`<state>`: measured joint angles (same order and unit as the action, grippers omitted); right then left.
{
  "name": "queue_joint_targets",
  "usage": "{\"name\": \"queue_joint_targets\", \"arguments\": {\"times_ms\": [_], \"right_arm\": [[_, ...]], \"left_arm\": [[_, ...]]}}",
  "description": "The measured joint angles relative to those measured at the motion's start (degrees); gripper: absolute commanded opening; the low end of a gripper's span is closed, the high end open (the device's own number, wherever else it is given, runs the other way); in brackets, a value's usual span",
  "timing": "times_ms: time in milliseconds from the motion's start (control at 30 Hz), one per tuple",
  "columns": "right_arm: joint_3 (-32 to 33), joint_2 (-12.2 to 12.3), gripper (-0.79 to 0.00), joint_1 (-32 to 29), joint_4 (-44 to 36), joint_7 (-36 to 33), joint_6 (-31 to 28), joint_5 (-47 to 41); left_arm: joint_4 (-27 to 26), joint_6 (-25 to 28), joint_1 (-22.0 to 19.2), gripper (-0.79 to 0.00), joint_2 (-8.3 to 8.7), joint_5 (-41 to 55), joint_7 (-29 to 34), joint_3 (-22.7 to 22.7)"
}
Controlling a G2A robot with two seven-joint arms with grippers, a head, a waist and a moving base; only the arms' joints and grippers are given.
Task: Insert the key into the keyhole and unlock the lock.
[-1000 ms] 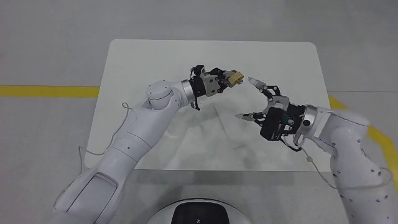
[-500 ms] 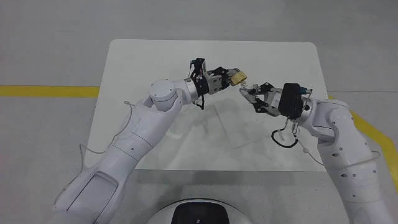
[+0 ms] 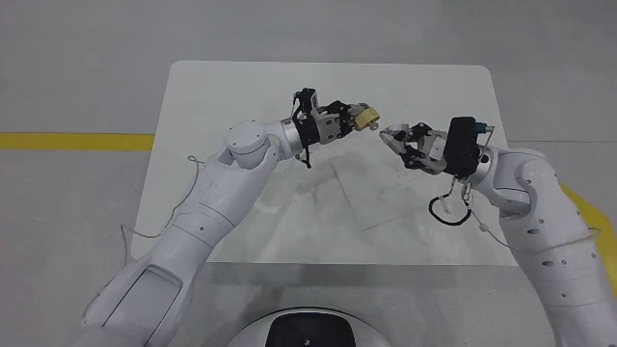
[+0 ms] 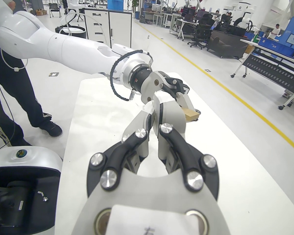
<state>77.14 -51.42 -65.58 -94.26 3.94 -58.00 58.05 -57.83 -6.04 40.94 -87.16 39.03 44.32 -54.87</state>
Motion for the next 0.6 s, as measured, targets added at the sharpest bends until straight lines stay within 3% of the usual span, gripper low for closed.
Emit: {"name": "queue_joint_targets", "arguments": {"times_ms": [533, 567, 600], "right_arm": [[-2.80, 1.71, -0.785, 3.08, 1.50, -1.21, 0.00, -0.42], [-2.61, 1.87, -0.579, 2.92, 0.93, -1.28, 0.00, -0.39], [-2.37, 2.00, -0.209, 2.77, 0.43, -1.32, 0.00, -0.31]], "left_arm": [[1.39, -0.79, -1.10, -0.785, -0.64, -0.35, 2.10, 0.94], [1.48, -0.86, -1.15, -0.785, -0.67, -0.35, 2.11, 0.94], [1.56, -0.89, -1.19, -0.785, -0.69, -0.34, 2.07, 0.90]]}}
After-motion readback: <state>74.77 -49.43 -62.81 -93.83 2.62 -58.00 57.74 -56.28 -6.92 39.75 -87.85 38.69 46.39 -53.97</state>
